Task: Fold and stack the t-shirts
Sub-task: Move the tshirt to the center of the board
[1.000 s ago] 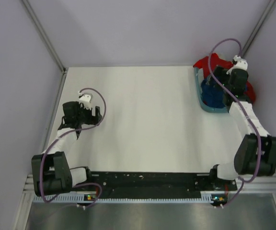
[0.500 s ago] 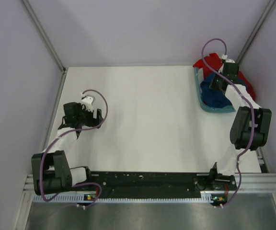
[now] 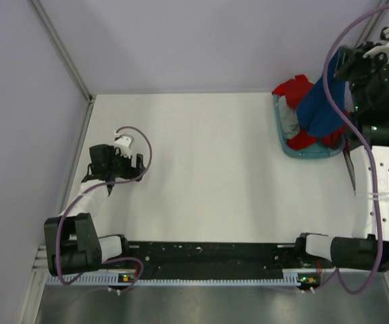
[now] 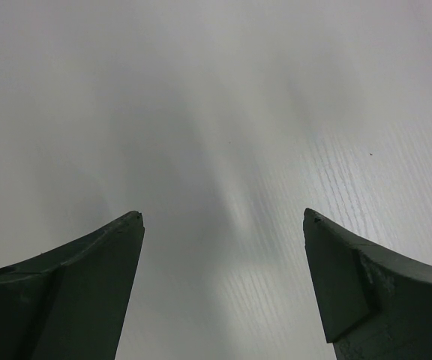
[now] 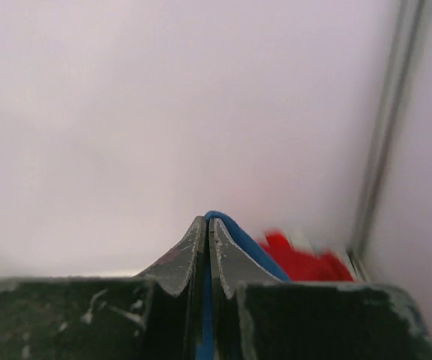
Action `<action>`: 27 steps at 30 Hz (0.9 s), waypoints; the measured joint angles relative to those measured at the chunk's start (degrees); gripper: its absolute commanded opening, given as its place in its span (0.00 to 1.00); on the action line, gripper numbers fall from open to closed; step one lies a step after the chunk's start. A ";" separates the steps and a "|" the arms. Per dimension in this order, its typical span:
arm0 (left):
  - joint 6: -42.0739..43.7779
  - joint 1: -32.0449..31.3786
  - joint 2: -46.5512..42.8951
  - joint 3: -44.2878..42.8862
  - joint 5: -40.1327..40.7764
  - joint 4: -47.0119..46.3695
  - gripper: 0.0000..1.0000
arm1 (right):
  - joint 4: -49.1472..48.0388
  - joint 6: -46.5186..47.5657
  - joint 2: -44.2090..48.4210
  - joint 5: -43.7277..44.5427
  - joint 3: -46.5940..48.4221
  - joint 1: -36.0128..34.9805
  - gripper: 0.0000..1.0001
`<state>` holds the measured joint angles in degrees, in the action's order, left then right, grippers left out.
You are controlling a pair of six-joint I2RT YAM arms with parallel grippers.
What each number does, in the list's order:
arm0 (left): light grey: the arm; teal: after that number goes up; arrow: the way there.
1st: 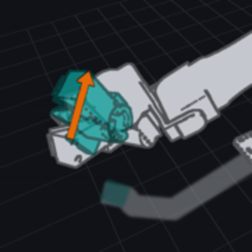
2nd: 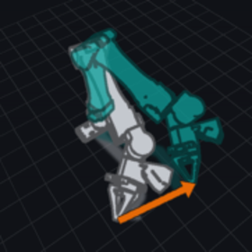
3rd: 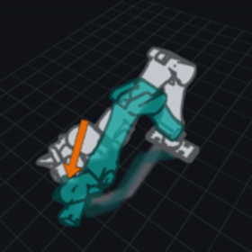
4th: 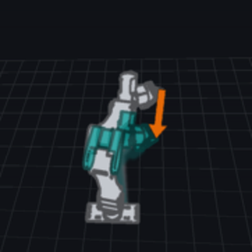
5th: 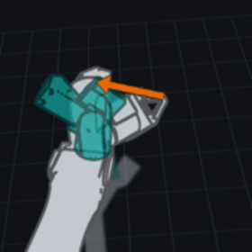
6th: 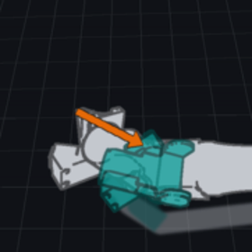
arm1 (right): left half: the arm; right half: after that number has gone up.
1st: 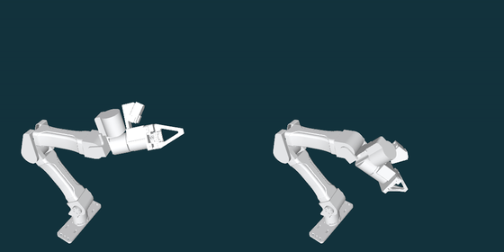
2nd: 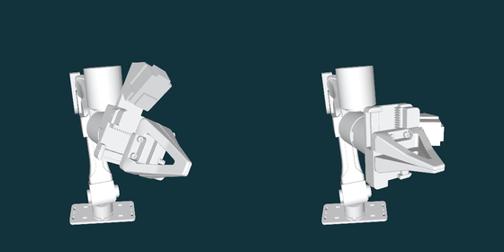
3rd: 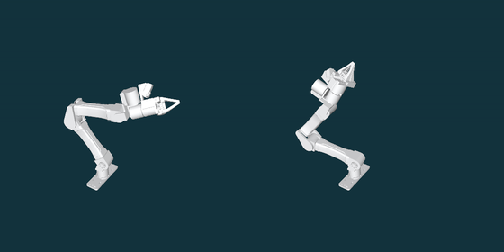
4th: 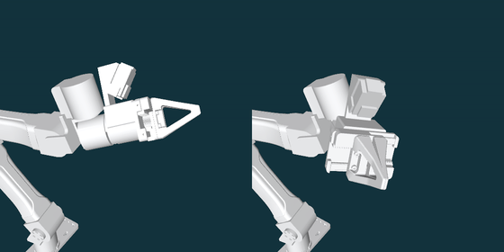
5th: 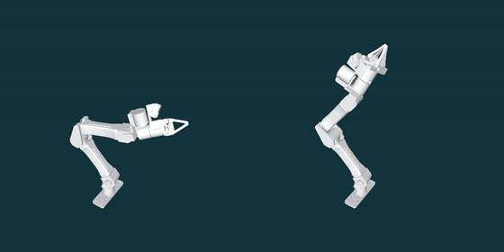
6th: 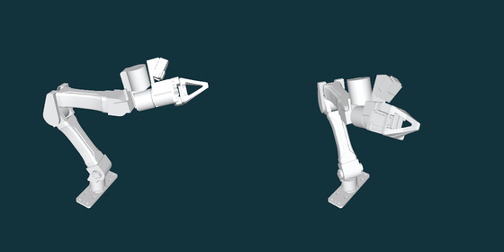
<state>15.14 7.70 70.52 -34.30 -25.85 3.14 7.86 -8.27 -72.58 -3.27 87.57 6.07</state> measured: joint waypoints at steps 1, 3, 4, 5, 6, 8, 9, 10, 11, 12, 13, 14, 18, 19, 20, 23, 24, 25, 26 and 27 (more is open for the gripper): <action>-0.02 0.00 -0.17 0.00 0.17 0.02 0.91 | -1.99 -0.79 1.01 -1.20 1.57 -0.26 0.00; -0.04 0.00 -0.87 0.00 0.83 0.09 0.92 | -6.05 -1.60 1.62 -4.79 7.48 -3.67 0.00; -0.20 0.00 -1.33 -0.02 1.44 0.07 0.92 | -7.06 -1.29 0.96 -7.08 10.75 -7.02 0.00; -0.31 0.00 -1.77 -0.09 2.14 0.04 0.93 | -7.37 -1.05 -0.04 -9.57 13.68 -10.43 0.00; -0.50 0.00 -2.10 -0.13 2.93 -0.07 0.93 | -6.86 -0.72 -2.27 -13.18 18.32 -15.23 0.00; -1.11 0.07 -2.91 -0.22 5.46 -0.15 0.95 | -6.05 -0.44 -8.26 -21.40 28.46 -24.44 0.00; -1.49 0.13 -3.19 -0.24 6.86 -0.22 0.95 | -5.46 -0.28 -11.32 -25.27 32.65 -28.79 0.00; -1.75 0.26 -3.39 -0.28 8.31 -0.46 0.95 | -4.76 -0.22 -14.23 -29.07 35.98 -32.89 0.00; -1.95 0.46 -3.56 -0.42 9.62 -0.59 0.96 | -4.31 -0.20 -16.15 -32.04 37.64 -35.87 0.00; -2.05 0.68 -3.67 -0.55 10.78 -0.66 0.96 | -3.56 -0.31 -18.14 -35.82 38.84 -39.41 0.00; -2.23 1.03 -3.89 -0.63 12.09 -0.96 0.97 | -3.30 -0.74 -19.82 -39.28 39.17 -42.36 0.00; -2.45 1.42 -4.22 -0.72 13.42 -1.16 0.98 | -3.15 -1.68 -21.31 -42.62 39.19 -44.68 0.00; -3.48 3.87 -5.55 -1.53 17.51 -2.19 0.99 | -10.19 -11.54 -24.94 -53.94 37.97 -48.37 0.00; -3.85 5.03 -5.79 -1.97 18.34 -2.47 0.99 | -11.85 -13.64 -25.00 -55.65 37.68 -48.28 0.00; -4.13 5.90 -5.88 -2.32 18.88 -2.60 0.99 | -13.11 -15.02 -24.98 -56.61 37.68 -48.11 0.00; -4.98 8.74 -5.90 -3.87 19.80 -2.73 0.99 | -14.75 -16.94 -23.65 -57.11 37.68 -47.06 0.00; -5.07 9.49 -5.90 -4.31 19.80 -2.73 0.99 | -14.27 -17.07 -22.82 -56.63 37.51 -46.40 0.00; -5.16 9.94 -5.92 -4.59 19.82 -2.75 0.98 | -13.84 -17.11 -21.64 -55.82 36.68 -45.20 0.00; -5.18 10.34 -5.92 -4.94 19.87 -2.69 0.98 | -13.35 -17.11 -19.98 -54.80 35.04 -43.41 0.00; -5.16 10.56 -5.92 -5.16 19.85 -2.69 0.98 | -13.03 -17.27 -18.71 -53.90 33.42 -41.72 0.00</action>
<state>9.98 18.26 64.60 -39.46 -6.00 0.45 -5.17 -25.54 -91.29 -57.17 120.99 -35.66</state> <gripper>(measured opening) 0.986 0.005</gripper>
